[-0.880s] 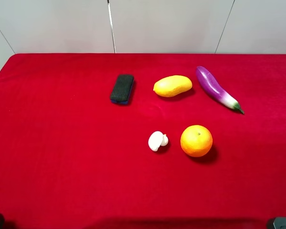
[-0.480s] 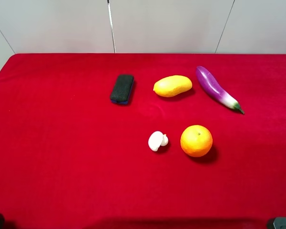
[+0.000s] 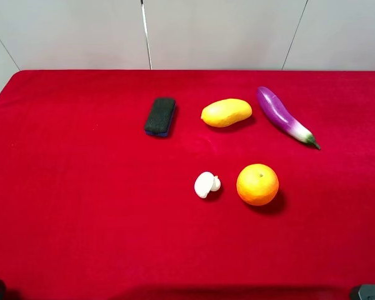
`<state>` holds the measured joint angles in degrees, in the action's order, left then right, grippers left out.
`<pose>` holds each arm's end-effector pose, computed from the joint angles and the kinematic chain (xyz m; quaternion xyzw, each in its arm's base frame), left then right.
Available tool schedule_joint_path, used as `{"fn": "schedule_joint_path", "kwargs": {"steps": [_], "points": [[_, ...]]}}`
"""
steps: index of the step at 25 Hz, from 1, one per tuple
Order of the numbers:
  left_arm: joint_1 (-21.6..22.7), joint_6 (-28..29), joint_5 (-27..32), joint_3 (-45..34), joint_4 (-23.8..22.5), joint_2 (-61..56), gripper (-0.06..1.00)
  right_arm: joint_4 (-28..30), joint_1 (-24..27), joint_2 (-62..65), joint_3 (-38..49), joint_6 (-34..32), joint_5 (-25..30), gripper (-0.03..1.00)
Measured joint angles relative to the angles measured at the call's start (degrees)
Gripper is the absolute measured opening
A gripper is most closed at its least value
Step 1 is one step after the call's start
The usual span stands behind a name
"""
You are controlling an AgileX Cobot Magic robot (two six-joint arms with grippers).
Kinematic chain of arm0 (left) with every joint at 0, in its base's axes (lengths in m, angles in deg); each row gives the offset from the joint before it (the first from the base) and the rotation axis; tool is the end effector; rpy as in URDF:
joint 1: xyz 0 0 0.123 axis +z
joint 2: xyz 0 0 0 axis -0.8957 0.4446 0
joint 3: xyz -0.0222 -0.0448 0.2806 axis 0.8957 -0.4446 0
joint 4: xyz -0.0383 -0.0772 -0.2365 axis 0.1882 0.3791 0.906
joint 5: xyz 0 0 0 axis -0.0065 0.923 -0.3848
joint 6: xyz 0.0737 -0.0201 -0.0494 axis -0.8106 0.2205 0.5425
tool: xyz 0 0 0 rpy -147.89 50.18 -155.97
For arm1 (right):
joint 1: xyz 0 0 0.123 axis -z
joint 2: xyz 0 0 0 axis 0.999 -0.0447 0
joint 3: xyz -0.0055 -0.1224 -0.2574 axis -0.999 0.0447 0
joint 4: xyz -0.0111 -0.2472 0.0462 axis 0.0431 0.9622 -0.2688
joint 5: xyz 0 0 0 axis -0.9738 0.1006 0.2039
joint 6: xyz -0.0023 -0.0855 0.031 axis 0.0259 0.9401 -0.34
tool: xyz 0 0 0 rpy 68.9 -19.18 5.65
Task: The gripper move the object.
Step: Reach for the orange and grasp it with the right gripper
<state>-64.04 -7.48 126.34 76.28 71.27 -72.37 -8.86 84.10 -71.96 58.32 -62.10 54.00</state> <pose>-0.0057 -0.0082 0.2754 0.0862 0.8504 -0.0041 0.5189 -0.0044 -0.0048 0.2814 0.0133 0.8394 0.0105 0.5432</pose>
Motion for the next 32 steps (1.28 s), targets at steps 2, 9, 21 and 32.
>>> {"fn": "schedule_joint_path", "kwargs": {"steps": [2, 9, 21, 32], "points": [[0.0, 0.0, 0.0, 0.0, 0.0, 0.0, 0.98, -0.2, 0.0, 0.0, 0.0, 0.0, 0.0, 0.69], [0.0, 0.0, 0.0, 0.0, 0.0, 0.0, 0.98, -0.2, 0.0, 0.0, 0.0, 0.5, 0.0, 0.69], [0.0, 0.0, 0.0, 0.0, 0.0, 0.0, 0.98, -3.7, 0.0, -20.4, -7.4, 10.1, -0.1, 0.69], [0.0, 0.0, 0.0, 0.0, 0.0, 0.0, 0.98, -8.3, -2.9, -41.0, -15.2, 18.5, 0.1, 0.69]]}}
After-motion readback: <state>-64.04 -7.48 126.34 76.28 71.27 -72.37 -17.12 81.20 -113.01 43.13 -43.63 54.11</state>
